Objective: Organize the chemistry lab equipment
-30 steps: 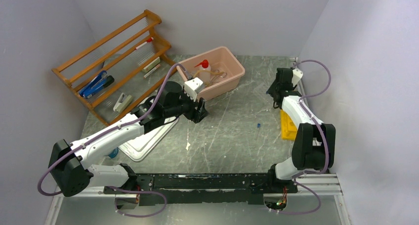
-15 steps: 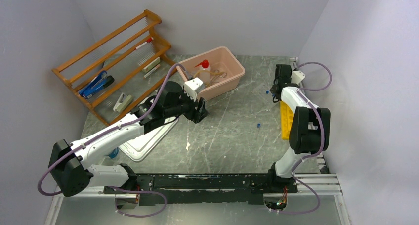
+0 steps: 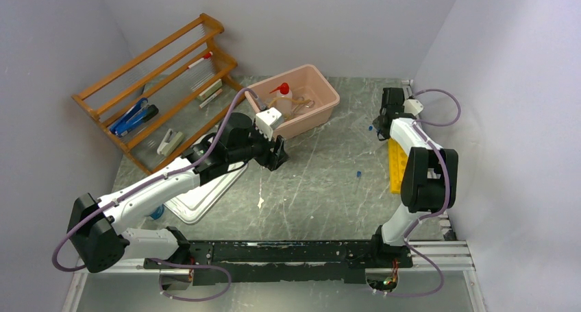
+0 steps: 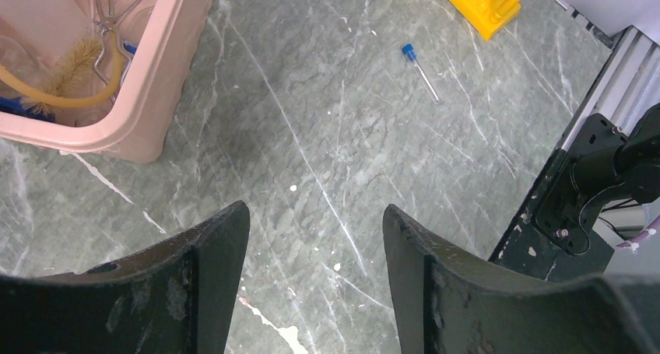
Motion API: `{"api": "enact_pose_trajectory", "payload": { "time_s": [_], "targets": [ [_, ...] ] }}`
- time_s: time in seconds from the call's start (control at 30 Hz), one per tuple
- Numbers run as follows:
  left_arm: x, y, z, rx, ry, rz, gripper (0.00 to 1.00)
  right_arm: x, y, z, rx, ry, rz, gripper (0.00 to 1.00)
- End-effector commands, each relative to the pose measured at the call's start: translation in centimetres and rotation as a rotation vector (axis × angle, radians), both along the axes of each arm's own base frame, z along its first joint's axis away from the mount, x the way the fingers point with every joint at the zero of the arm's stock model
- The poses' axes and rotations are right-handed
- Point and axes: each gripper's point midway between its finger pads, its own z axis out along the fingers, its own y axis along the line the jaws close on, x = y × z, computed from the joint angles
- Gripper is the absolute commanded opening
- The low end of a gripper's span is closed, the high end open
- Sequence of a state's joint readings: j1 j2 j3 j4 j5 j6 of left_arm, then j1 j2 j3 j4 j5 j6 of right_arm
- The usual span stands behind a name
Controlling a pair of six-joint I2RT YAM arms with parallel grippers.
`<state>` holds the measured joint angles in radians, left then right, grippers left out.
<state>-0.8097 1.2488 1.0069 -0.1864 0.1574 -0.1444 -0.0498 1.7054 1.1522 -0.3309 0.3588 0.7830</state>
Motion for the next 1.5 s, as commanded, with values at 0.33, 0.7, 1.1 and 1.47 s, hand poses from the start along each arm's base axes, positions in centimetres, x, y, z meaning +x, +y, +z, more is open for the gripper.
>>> {"api": "enact_pose_trajectory", "payload": {
  "time_s": [0.33, 0.7, 1.1, 1.47],
  "targets": [
    [0.6, 0.0, 0.3, 0.0, -0.028, 0.012, 0.67, 0.2, 1.1, 1.0, 0.085, -0.02, 0.003, 0.22],
    [0.6, -0.1, 0.1, 0.002, -0.024, 0.01, 0.67, -0.4, 1.6, 1.6, 0.094, -0.039, 0.039, 0.21],
    [0.5, 0.0, 0.1, 0.0, -0.023, 0.012, 0.67, -0.2, 2.2, 1.7, 0.1, -0.042, 0.096, 0.26],
    [0.5, 0.0, 0.0, 0.001, -0.021, 0.01, 0.67, -0.5, 2.9, 2.0, 0.118, -0.053, 0.139, 0.24]
  ]
}}
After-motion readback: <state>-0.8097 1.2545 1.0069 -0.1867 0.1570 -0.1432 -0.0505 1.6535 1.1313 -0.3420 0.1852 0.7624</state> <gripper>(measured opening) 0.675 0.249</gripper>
